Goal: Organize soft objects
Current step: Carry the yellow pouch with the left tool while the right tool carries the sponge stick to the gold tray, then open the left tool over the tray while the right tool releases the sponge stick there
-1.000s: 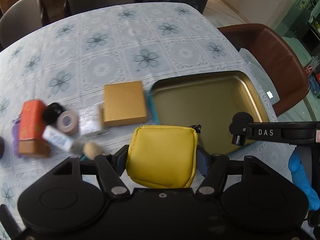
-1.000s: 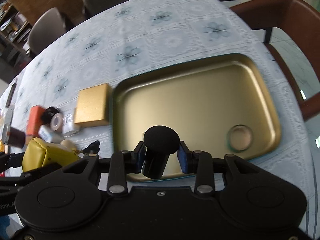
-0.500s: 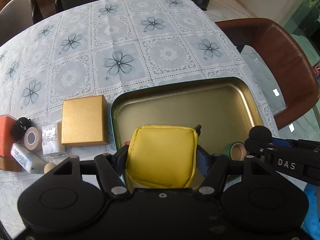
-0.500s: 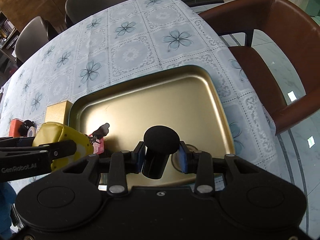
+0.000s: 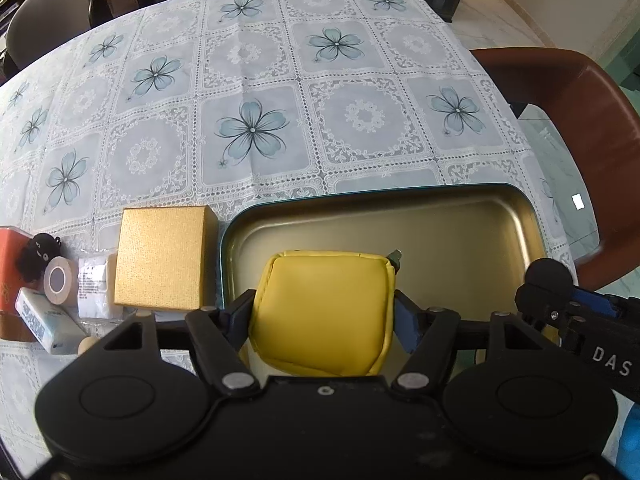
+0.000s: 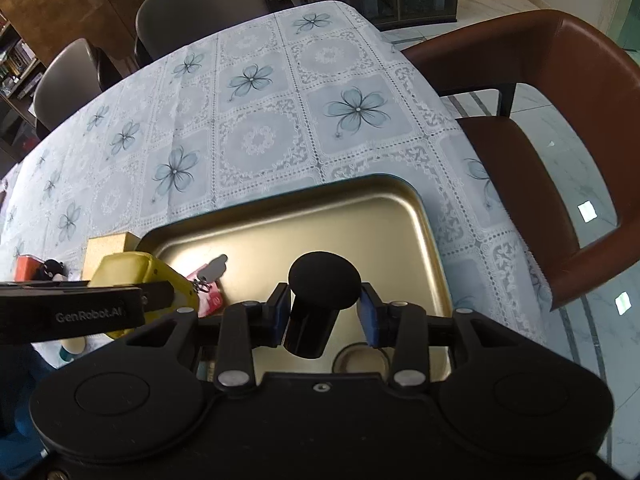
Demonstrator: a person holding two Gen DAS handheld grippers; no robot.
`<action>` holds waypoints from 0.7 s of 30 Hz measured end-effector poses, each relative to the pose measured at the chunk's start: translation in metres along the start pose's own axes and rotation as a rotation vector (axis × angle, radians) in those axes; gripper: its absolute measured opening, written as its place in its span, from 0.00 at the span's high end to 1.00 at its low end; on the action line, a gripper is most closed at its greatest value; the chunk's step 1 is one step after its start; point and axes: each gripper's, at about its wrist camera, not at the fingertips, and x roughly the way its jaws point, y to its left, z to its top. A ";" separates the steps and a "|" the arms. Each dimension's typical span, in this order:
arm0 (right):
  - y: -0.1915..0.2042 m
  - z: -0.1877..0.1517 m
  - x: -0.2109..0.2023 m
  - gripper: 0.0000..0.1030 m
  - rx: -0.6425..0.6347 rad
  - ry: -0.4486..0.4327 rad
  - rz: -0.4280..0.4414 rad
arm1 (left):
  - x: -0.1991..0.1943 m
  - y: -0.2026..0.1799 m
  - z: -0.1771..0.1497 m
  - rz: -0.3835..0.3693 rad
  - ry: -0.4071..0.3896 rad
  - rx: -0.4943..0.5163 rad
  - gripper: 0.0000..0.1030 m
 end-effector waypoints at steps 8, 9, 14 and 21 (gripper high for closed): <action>-0.004 -0.001 0.002 0.49 0.015 -0.012 0.031 | 0.002 0.001 -0.004 0.008 0.004 -0.032 0.15; -0.004 -0.002 0.003 0.49 0.016 -0.009 0.033 | 0.002 0.001 -0.005 0.010 0.006 -0.033 0.15; -0.005 -0.006 0.004 0.49 0.015 0.013 0.039 | 0.003 0.001 -0.013 0.012 0.019 -0.039 0.12; -0.004 -0.015 0.005 0.49 0.014 0.039 0.035 | 0.000 0.001 -0.028 0.048 0.030 -0.028 0.12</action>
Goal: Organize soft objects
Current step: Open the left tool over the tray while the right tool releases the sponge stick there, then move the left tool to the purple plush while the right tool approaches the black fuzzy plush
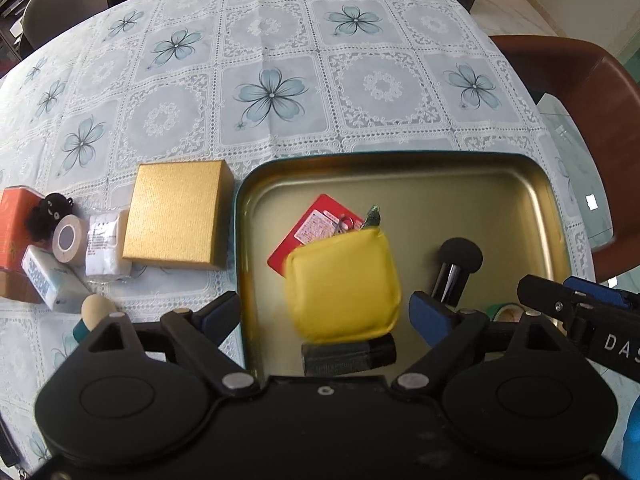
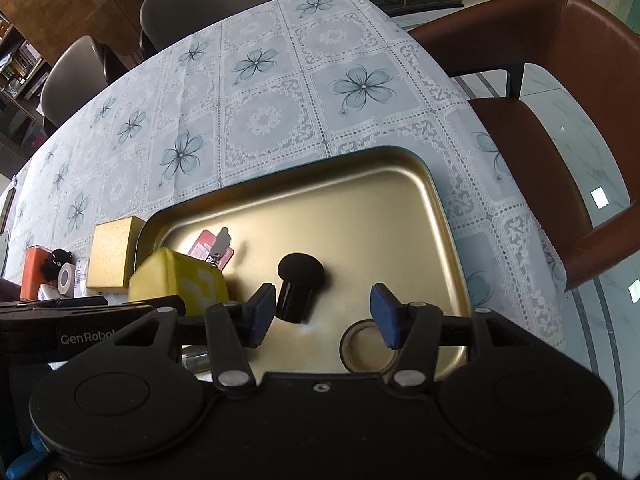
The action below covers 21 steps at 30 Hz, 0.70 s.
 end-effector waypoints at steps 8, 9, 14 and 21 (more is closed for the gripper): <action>0.006 -0.009 0.002 0.49 0.000 0.019 0.008 | -0.006 0.008 -0.014 0.014 0.004 -0.003 0.11; 0.007 -0.010 0.002 0.49 0.000 0.020 0.007 | -0.007 0.009 -0.015 0.015 0.002 -0.002 0.11; 0.016 -0.015 0.003 0.49 -0.004 0.027 0.003 | -0.014 0.019 -0.024 0.008 -0.001 -0.015 0.10; 0.038 -0.021 0.003 0.49 -0.025 0.028 -0.010 | -0.029 0.046 -0.039 0.015 -0.033 -0.026 0.10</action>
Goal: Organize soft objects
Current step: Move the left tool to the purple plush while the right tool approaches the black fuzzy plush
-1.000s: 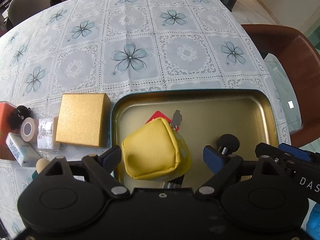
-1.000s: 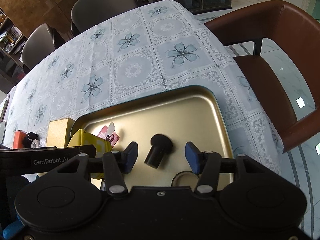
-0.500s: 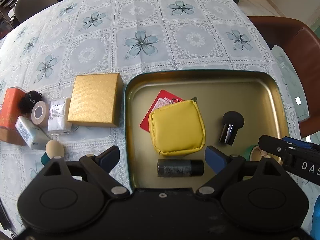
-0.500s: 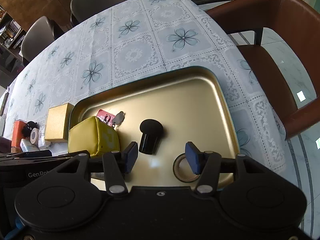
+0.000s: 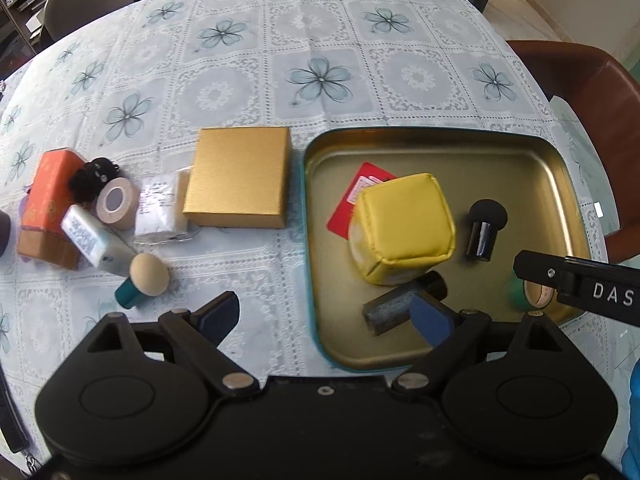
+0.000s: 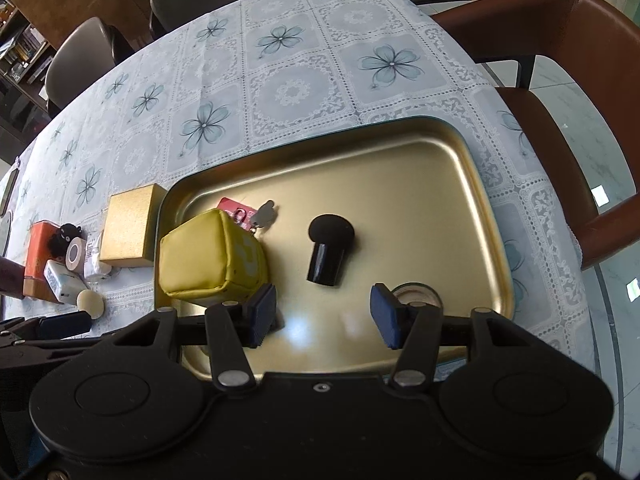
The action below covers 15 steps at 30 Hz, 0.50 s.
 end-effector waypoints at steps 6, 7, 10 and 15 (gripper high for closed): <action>0.036 -0.005 -0.001 0.49 -0.034 -0.004 -0.008 | -0.016 0.042 -0.013 0.018 -0.033 -0.021 0.10; 0.043 -0.006 0.000 0.49 -0.042 -0.005 -0.009 | -0.018 0.051 -0.015 0.024 -0.040 -0.026 0.10; 0.066 -0.008 0.001 0.49 -0.067 -0.005 -0.009 | -0.022 0.078 -0.023 0.045 -0.048 -0.038 0.10; 0.113 -0.014 0.005 0.49 -0.117 0.004 -0.004 | -0.020 0.135 -0.039 0.091 -0.040 -0.073 0.10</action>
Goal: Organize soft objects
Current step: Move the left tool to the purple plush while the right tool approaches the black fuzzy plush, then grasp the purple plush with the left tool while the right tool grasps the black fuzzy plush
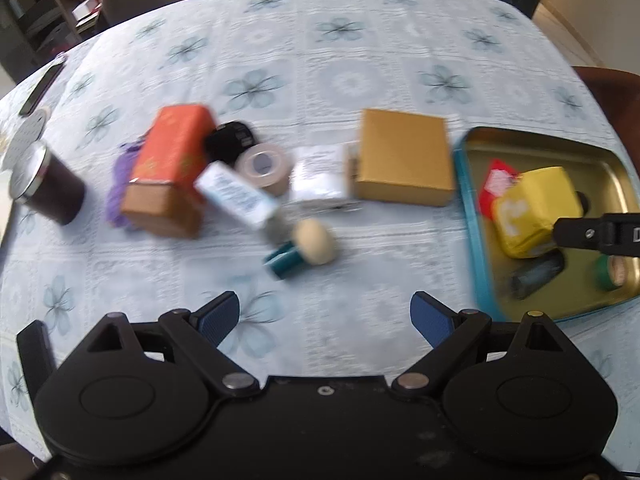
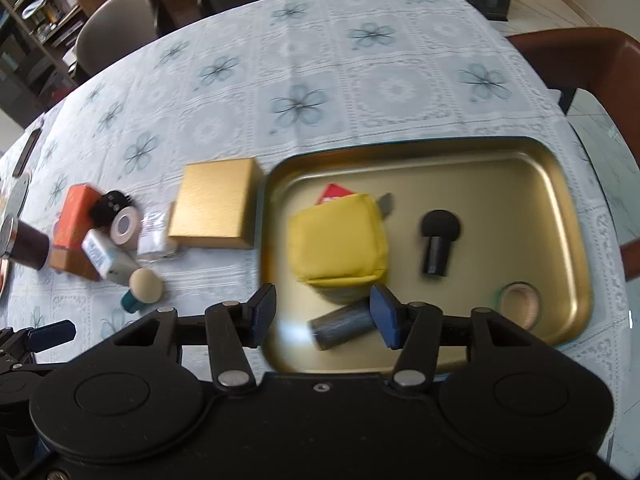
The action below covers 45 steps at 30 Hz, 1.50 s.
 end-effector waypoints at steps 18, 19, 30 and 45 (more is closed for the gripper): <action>0.151 -0.005 0.062 0.49 -0.093 0.094 0.036 | 0.047 0.166 -0.040 0.059 0.102 -0.110 0.11; 0.153 -0.005 0.068 0.49 -0.064 0.114 0.044 | 0.048 0.171 -0.041 0.058 0.104 -0.108 0.11; 0.162 -0.006 0.090 0.49 0.112 0.150 0.018 | 0.060 0.211 -0.033 0.057 0.105 -0.089 0.11; 0.214 0.069 0.106 0.49 0.032 0.074 0.031 | 0.069 0.249 0.023 0.081 0.016 -0.102 0.11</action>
